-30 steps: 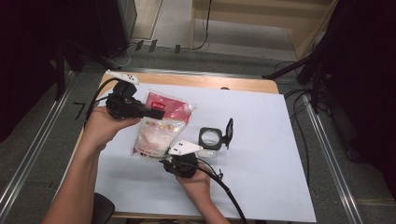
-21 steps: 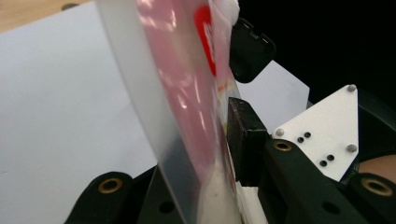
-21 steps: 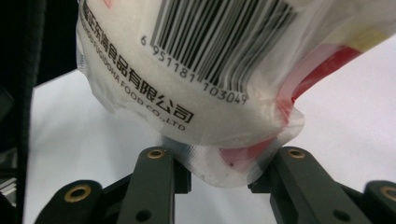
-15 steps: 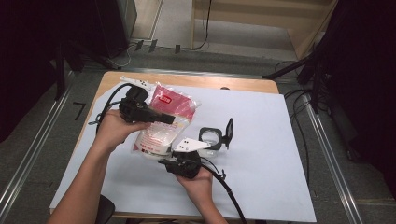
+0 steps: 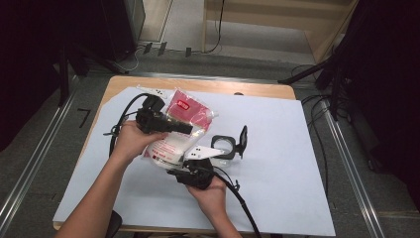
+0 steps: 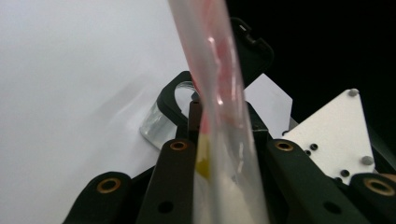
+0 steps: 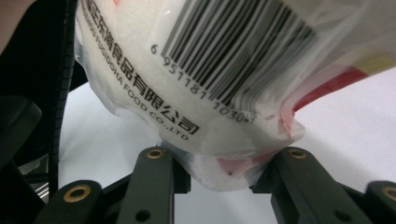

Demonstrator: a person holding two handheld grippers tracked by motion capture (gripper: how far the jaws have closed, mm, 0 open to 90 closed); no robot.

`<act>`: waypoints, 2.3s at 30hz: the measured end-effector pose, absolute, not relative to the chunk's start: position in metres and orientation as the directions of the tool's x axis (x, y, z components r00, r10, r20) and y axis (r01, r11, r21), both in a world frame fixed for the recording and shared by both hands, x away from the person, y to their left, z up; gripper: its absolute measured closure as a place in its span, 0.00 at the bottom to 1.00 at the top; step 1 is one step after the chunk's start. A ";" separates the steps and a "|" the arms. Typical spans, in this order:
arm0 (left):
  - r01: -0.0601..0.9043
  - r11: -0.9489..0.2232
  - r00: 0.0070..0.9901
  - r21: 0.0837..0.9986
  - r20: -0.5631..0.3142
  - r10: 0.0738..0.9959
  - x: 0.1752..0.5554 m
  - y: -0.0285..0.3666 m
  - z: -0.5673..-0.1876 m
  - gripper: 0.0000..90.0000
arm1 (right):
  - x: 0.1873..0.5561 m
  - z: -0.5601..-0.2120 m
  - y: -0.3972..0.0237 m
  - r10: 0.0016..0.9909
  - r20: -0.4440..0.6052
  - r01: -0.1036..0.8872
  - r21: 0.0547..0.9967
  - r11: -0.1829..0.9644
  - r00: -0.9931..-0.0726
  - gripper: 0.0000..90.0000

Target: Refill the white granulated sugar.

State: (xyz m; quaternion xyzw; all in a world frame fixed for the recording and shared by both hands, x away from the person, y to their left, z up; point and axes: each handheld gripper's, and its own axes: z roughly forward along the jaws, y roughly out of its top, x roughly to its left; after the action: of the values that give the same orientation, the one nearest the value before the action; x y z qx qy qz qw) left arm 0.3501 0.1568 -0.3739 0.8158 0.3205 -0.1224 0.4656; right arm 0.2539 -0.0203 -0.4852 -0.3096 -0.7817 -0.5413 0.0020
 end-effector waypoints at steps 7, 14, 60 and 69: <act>0.684 -0.345 0.724 0.643 -0.542 0.427 0.351 0.155 -0.377 0.93 | 0.254 -0.487 -0.019 0.490 0.342 0.499 0.835 0.234 -0.802 0.74; 0.718 -0.341 0.693 0.607 -0.575 0.436 0.352 0.152 -0.377 0.97 | 0.253 -0.488 -0.017 0.512 0.324 0.494 0.836 0.240 -0.796 0.71; 0.692 -0.464 0.722 0.553 -0.531 0.444 0.338 0.115 -0.372 0.85 | 0.233 -0.482 -0.002 0.535 0.350 0.531 0.815 0.230 -0.769 0.65; 0.643 -0.509 0.766 0.572 -0.481 0.427 0.331 0.115 -0.361 0.82 | 0.235 -0.480 -0.015 0.544 0.414 0.566 0.813 0.139 -0.730 0.68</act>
State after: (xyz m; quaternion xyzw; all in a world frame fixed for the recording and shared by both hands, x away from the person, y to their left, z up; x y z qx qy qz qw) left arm 0.3308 0.1150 -0.3608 0.8572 0.3121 -0.1404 0.3848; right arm 0.2347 -0.0145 -0.4803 -0.3676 -0.7548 -0.5433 0.0100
